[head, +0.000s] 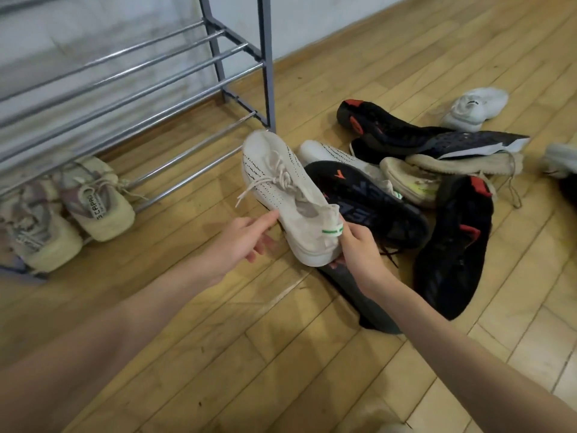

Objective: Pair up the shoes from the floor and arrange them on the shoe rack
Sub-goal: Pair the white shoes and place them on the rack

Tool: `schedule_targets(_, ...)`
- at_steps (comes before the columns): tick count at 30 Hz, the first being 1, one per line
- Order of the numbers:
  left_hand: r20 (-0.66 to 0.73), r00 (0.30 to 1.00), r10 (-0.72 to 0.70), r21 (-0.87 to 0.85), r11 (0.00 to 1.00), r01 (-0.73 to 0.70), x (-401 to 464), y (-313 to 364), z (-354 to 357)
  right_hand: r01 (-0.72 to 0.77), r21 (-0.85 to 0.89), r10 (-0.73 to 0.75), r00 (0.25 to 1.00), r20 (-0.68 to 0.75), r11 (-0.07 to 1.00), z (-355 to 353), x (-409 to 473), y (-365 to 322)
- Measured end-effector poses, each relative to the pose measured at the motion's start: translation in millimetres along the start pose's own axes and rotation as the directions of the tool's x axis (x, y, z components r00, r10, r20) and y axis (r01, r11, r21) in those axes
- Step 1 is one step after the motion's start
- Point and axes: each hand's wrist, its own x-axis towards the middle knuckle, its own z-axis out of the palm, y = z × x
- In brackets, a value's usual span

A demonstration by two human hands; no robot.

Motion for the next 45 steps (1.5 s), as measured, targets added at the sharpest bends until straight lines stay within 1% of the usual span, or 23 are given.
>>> schedule_targets(3, -0.068, 0.998, 0.012, -0.145, 0.989, -0.022, 4, 0, 7, -0.041, 0.055, 0.031, 0.985, 0.170, 0.998, 11, 5, -14)
schedule_targets(5, -0.132, 0.991, 0.001, -0.253, 0.967, -0.034, 9, -3, 7, -0.002, -0.068, 0.018, 0.971, 0.239, 0.998, 14, 14, -26)
schedule_targets(6, -0.151, 0.988, -0.017, -0.315, 0.949, -0.031, 11, -5, 4, 0.069, -0.194, -0.021, 0.970, 0.240, 0.978, 13, 23, -31)
schedule_targets(7, -0.163, 0.986, -0.037, -0.368, 0.930, -0.026, 13, -7, 1, 0.163, -0.341, -0.090, 0.971, 0.221, 0.926, 12, 34, -36)
schedule_targets(9, -0.181, 0.982, -0.061, -0.386, 0.922, -0.014, 18, -12, -6, 0.329, -0.590, -0.300, 0.942, 0.150, 0.737, 8, 64, -43)
schedule_targets(10, -0.197, 0.979, -0.059, -0.342, 0.940, -0.012, 21, -17, -9, 0.350, -0.680, -0.385, 0.917, 0.107, 0.644, 5, 82, -47)
schedule_targets(11, -0.213, 0.976, -0.049, -0.283, 0.959, -0.013, 24, -22, -12, 0.328, -0.749, -0.429, 0.901, 0.066, 0.575, 2, 103, -50)
schedule_targets(12, -0.226, 0.973, -0.036, -0.230, 0.973, -0.018, 25, -26, -13, 0.280, -0.800, -0.428, 0.903, 0.033, 0.531, -1, 124, -53)
schedule_targets(13, -0.237, 0.971, -0.024, -0.191, 0.981, -0.022, 25, -29, -13, 0.225, -0.829, -0.388, 0.922, 0.011, 0.512, -5, 142, -57)
schedule_targets(15, -0.238, 0.971, -0.002, -0.129, 0.991, -0.029, 26, -35, -16, 0.120, -0.849, -0.246, 0.969, -0.012, 0.514, -6, 174, -64)
schedule_targets(17, -0.229, 0.973, 0.030, -0.074, 0.996, -0.048, 28, -38, -18, 0.049, -0.852, -0.088, 0.996, 0.003, 0.522, 1, 196, -70)
schedule_targets(19, -0.231, 0.971, 0.056, -0.041, 0.997, -0.067, 28, -40, -19, -0.014, -0.851, 0.052, 0.999, 0.015, 0.525, 11, 212, -73)
schedule_targets(21, -0.251, 0.966, 0.063, -0.032, 0.997, -0.074, 28, -40, -22, -0.053, -0.846, 0.111, 0.994, 0.008, 0.531, 17, 223, -70)
schedule_targets(23, -0.276, 0.960, 0.052, -0.036, 0.997, -0.064, 29, -43, -27, -0.055, -0.819, 0.091, 0.996, -0.003, 0.571, 18, 232, -64)
schedule_targets(24, -0.290, 0.956, 0.045, -0.042, 0.997, -0.059, 28, -44, -31, -0.052, -0.830, 0.074, 0.997, -0.013, 0.555, 17, 236, -62)
schedule_targets(27, -0.333, 0.943, 0.030, -0.073, 0.996, -0.057, 26, -51, -43, -0.057, -0.932, 0.053, 0.998, -0.040, 0.359, 16, 238, -66)
schedule_targets(29, -0.367, 0.930, 0.021, -0.096, 0.994, -0.060, 25, -54, -50, -0.039, -0.954, 0.010, 0.999, -0.038, 0.299, 22, 235, -69)
schedule_targets(31, -0.395, 0.919, 0.009, -0.105, 0.993, -0.055, 24, -55, -57, -0.007, -0.954, -0.074, 0.997, -0.031, 0.300, 30, 226, -69)
schedule_targets(34, -0.408, 0.913, -0.006, -0.132, 0.990, -0.052, 20, -54, -63, 0.048, -0.933, -0.207, 0.978, -0.029, 0.356, 32, 205, -68)
schedule_targets(37, -0.407, 0.914, -0.005, -0.154, 0.986, -0.063, 14, -50, -62, 0.174, -0.916, -0.395, 0.918, 0.018, 0.362, 28, 183, -71)
schedule_targets(41, -0.391, 0.920, 0.022, -0.148, 0.985, -0.086, 7, -44, -57, 0.310, -0.886, -0.639, 0.769, 0.020, 0.345, 18, 158, -83)
schedule_targets(43, -0.387, 0.921, 0.040, -0.128, 0.987, -0.096, 4, -41, -54, 0.372, -0.866, -0.735, 0.678, 0.007, 0.335, 19, 145, -93)
schedule_targets(45, -0.388, 0.920, 0.052, -0.118, 0.987, -0.106, 2, -37, -51, 0.501, -0.824, -0.847, 0.529, 0.048, 0.266, 29, 132, -105)
